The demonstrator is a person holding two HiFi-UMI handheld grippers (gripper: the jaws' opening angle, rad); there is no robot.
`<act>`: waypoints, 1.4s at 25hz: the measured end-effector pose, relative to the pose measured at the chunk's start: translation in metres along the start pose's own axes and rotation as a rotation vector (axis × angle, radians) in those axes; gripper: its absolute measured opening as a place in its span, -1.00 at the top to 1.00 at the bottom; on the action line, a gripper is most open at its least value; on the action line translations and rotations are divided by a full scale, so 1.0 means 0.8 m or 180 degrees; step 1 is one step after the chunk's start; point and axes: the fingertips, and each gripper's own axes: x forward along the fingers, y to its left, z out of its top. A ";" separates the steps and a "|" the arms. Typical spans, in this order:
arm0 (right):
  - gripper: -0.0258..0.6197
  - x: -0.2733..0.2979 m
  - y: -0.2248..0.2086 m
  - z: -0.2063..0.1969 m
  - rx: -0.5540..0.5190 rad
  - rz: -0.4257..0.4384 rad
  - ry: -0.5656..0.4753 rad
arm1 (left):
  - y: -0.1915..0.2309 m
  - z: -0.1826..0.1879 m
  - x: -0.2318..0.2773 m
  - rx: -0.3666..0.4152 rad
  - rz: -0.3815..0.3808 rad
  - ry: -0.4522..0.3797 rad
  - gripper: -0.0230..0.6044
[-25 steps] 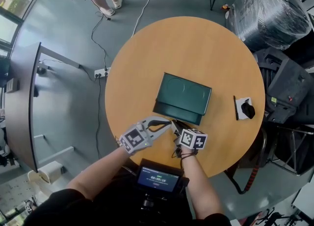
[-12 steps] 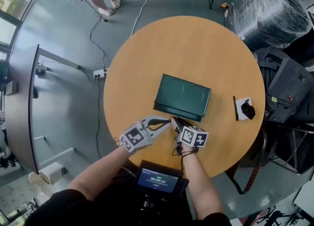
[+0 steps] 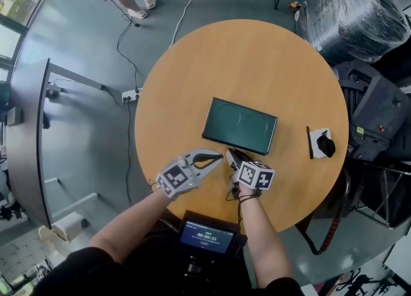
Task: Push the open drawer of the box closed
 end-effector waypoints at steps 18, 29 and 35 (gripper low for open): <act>0.63 0.006 -0.004 0.008 0.0055 -0.0003 -0.0003 | 0.010 0.000 -0.002 0.0001 0.0021 0.0014 0.83; 0.57 -0.054 0.009 0.010 0.0009 -0.0038 -0.0141 | -0.003 0.029 -0.035 0.0058 0.0185 -0.0026 0.82; 0.85 -0.142 0.081 0.061 -0.0410 0.0309 -0.0741 | -0.041 0.093 -0.055 0.0191 0.0152 -0.0195 0.83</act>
